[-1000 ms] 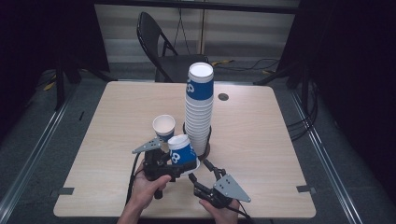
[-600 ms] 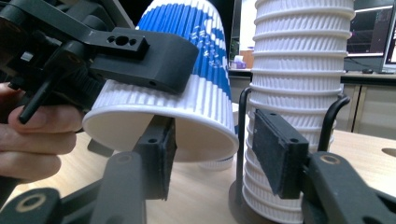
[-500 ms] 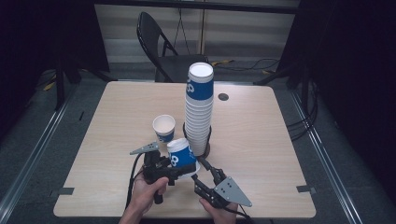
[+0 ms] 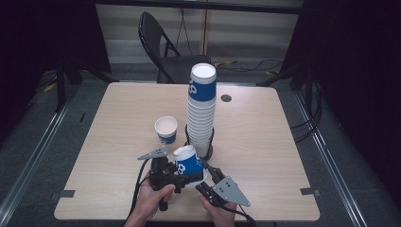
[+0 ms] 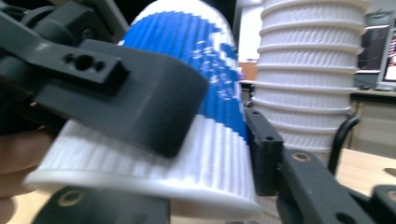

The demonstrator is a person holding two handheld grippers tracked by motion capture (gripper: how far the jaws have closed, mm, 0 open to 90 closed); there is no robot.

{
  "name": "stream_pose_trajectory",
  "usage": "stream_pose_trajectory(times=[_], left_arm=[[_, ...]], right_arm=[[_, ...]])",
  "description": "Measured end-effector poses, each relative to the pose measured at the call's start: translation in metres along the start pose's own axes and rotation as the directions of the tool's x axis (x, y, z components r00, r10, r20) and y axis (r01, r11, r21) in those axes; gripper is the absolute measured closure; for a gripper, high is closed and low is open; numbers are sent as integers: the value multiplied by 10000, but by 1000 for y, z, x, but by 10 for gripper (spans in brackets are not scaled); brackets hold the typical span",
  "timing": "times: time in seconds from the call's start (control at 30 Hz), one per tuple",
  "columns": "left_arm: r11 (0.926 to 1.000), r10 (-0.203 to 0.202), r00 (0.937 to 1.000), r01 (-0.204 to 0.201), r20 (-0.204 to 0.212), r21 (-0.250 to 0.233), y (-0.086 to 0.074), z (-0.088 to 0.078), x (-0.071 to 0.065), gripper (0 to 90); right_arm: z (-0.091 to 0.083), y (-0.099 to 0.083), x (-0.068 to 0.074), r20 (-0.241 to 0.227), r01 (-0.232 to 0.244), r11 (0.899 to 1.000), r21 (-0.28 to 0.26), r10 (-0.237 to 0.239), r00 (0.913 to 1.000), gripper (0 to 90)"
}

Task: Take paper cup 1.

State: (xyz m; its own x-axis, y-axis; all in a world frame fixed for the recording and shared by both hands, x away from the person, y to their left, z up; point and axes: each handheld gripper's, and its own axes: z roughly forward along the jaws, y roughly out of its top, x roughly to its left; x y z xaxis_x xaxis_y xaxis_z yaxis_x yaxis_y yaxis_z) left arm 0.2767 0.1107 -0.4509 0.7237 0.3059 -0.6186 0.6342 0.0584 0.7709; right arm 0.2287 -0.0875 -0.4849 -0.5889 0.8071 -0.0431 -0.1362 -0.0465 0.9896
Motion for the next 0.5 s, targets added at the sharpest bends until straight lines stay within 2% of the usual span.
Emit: stream_pose_trajectory(times=[0.17, 0.23, 0.37, 0.5], left_arm=[[9998, 178, 9998, -178, 130, 30, 0, 1, 1, 181], [9997, 210, 9997, -208, 134, -120, 0, 1, 2, 165], [9994, 327, 9992, -324, 249, -118, 1, 1, 3, 151], [9994, 340, 9992, -338, 193, -119, 4, 1, 5, 136]], right_arm=[[-1, -1, -1, 210, 66, 9999, -103, -63, 9998, 769], [-2, -2, -1, 183, 48, 10000, -52, -47, 9998, 810], [-3, -2, -2, 199, 40, 10000, -10, -40, 9998, 825], [-3, -2, -3, 104, -193, 9997, 128, 191, 9998, 833]])
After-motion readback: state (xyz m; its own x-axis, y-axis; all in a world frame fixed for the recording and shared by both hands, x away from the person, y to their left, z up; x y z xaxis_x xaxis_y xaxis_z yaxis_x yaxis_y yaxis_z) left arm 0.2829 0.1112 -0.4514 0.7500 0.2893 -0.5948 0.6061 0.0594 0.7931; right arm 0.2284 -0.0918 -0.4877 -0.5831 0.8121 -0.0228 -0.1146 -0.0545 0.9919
